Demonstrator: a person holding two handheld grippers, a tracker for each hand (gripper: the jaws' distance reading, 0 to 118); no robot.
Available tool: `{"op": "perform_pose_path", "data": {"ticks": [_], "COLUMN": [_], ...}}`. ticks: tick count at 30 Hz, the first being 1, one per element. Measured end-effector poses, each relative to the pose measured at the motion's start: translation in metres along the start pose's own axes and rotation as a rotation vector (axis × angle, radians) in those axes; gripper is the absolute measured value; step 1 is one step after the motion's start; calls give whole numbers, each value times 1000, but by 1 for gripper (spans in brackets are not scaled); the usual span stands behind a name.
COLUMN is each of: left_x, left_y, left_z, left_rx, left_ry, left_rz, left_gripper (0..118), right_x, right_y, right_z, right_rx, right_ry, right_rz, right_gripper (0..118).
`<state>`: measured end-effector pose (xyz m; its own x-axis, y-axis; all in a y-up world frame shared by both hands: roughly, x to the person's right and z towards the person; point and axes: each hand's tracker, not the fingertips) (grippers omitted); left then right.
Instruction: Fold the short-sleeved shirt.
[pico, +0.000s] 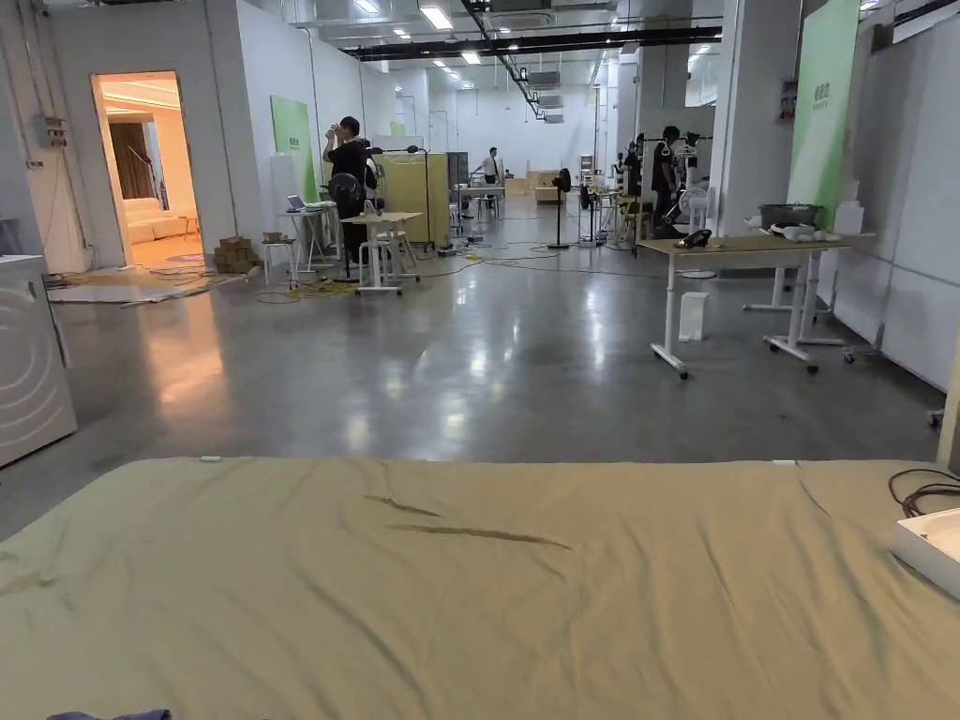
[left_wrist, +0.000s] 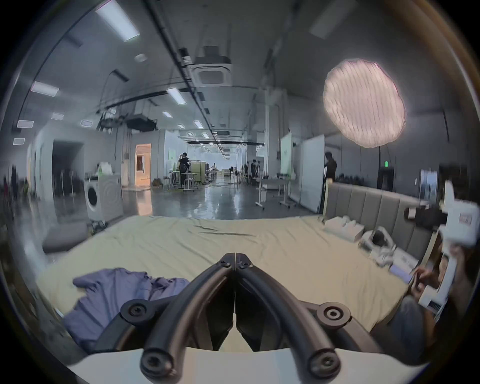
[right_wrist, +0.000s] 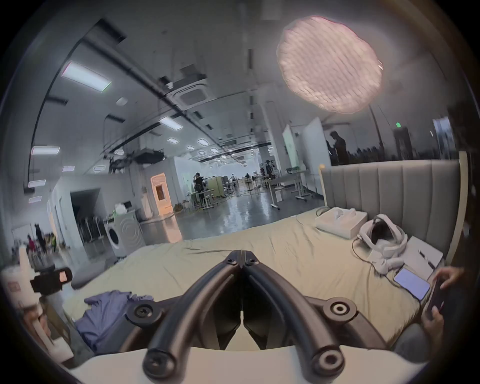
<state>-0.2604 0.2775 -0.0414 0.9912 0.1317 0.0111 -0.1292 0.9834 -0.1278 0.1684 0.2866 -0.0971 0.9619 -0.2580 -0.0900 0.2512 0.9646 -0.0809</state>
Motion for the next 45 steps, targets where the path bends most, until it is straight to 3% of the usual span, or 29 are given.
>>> {"op": "perform_pose_path", "data": {"ticks": [4,10,16,19,25,28,30,33,38,45], "left_x": [3,3,-10,-32,-64,-91,-114,-146,-196,-269], "left_y": [0,0,2,0,12,15,9,-6,-53,-117], "left_z": [0,-1,2,5,7,-7,-20,-53,-128,-240], "left_rx": [-17,-31,-51,-114,-225,-288,-316,-435,-594,-743], "left_ry": [24,25,66,160,352,368,341,386,348,384], "left_rz": [-64,-46,-28,-5,-175,-87,-2,31,13,157], "left_gripper": [2,2,2,2,6,10,19,59,104,108], "right_x": [-11,-28,-33,-35,-38,-35,-32,-29,-26,-28], "right_y": [1,-7,-10,-13,-27,-37,-45,-54,-69,-97], "right_z": [-2,-2,-2,-4,-13,-19,-23,-29,-40,-56], "right_rx": [-12,-27,-28,-22,-47,-79,-112,-159,-223,-363], "right_ry": [8,23,41,60,115,132,130,135,110,65], "right_rz": [97,199,235,270,296,282,278,297,332,348], "right_gripper": [0,0,0,0,0,0,0,0,0,0]}}
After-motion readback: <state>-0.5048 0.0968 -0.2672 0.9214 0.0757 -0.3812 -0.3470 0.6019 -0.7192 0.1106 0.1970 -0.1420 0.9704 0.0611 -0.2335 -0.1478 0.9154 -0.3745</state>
